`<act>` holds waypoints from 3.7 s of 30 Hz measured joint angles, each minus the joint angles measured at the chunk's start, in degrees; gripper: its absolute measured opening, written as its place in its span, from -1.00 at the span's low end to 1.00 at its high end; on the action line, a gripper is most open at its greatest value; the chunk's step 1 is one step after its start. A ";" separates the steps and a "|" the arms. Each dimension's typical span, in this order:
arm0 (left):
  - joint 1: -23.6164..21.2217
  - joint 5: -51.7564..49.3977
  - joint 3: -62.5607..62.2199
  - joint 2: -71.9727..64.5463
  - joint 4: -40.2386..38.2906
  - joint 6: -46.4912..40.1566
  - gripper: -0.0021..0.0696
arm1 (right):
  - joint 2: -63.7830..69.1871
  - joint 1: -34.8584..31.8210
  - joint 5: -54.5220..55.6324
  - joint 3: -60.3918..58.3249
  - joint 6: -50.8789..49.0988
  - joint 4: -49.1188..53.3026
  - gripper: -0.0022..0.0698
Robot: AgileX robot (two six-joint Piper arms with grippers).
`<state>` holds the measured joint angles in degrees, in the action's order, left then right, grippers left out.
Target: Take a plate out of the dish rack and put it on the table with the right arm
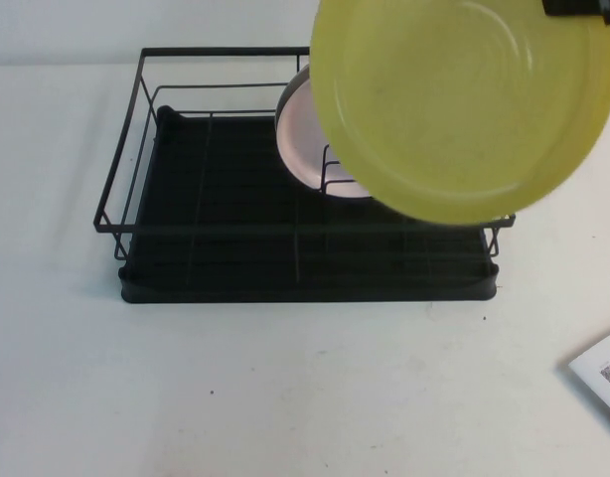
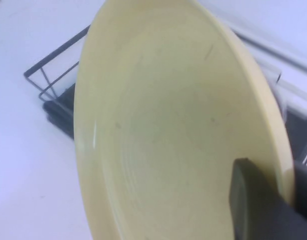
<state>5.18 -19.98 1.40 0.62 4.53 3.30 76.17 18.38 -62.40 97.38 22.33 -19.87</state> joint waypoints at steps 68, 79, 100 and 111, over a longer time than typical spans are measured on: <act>0.00 0.00 0.00 0.00 0.00 0.00 -0.95 | 16.64 -0.10 36.70 -56.31 21.88 -57.99 0.12; 0.00 0.00 0.00 0.00 0.00 0.00 -0.95 | 1.59 -0.43 35.26 -53.96 21.65 -46.29 -0.66; 0.00 0.00 0.00 0.00 0.00 0.00 -0.95 | -36.40 -0.47 15.87 -62.09 10.69 -22.74 -0.99; 0.00 0.00 0.00 0.00 0.00 0.00 -0.95 | -41.03 -1.94 24.56 -65.33 10.16 -13.43 -0.99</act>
<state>5.18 -19.98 1.40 0.62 4.53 3.30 35.14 16.43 -37.84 32.05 32.49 -33.31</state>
